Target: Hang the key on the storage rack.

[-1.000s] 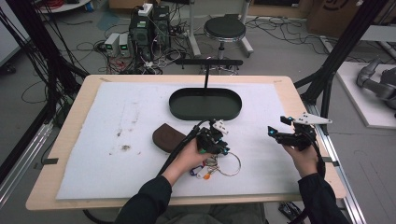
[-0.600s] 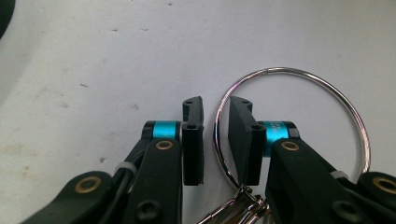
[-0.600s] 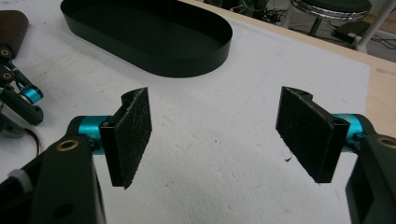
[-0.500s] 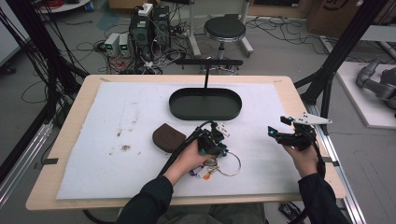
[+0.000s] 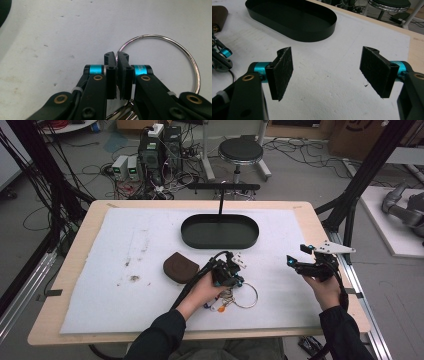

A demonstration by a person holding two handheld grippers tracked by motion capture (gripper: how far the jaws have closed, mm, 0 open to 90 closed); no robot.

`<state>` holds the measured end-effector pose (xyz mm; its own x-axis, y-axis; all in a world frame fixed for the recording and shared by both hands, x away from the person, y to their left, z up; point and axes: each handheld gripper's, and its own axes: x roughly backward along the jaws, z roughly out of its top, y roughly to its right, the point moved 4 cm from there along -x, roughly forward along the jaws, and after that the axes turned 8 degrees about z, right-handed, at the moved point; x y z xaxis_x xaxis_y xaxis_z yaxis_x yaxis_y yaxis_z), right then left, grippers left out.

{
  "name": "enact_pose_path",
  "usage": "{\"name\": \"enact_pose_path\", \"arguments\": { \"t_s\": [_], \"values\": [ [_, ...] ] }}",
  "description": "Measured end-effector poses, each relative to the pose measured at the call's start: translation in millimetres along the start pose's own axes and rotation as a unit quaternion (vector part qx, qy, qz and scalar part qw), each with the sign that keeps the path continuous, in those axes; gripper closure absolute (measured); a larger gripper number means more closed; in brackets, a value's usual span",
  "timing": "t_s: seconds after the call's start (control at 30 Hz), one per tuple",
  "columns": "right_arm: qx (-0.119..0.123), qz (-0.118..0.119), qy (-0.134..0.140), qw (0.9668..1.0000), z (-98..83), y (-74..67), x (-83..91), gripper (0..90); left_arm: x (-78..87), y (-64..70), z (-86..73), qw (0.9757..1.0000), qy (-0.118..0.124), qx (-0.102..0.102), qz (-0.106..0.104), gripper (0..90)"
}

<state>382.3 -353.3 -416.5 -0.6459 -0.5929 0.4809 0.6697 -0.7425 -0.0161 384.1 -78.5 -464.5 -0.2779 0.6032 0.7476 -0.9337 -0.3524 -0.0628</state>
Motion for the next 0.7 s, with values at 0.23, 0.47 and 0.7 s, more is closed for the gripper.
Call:
{"name": "enact_pose_path", "arguments": {
  "t_s": [0.23, 0.47, 0.7],
  "values": [
    [0.003, -0.001, -0.001, 1.0000, -0.1, 0.6, -0.7, 27.1, 9.1, -3.5, 2.9, 0.9996, 0.027, 0.008, -0.001, 86.1],
    [0.000, 0.000, -0.001, 1.0000, 0.0, -0.1, 0.0, 27.1, 23.9, -4.5, 8.3, 0.9979, 0.064, 0.002, 0.010, 86.3],
    [0.000, 0.000, -0.001, 1.0000, -0.1, -0.1, 0.1, 27.1, 38.2, 3.3, 14.1, 0.9954, 0.094, -0.012, 0.014, 86.3]
  ]
}}
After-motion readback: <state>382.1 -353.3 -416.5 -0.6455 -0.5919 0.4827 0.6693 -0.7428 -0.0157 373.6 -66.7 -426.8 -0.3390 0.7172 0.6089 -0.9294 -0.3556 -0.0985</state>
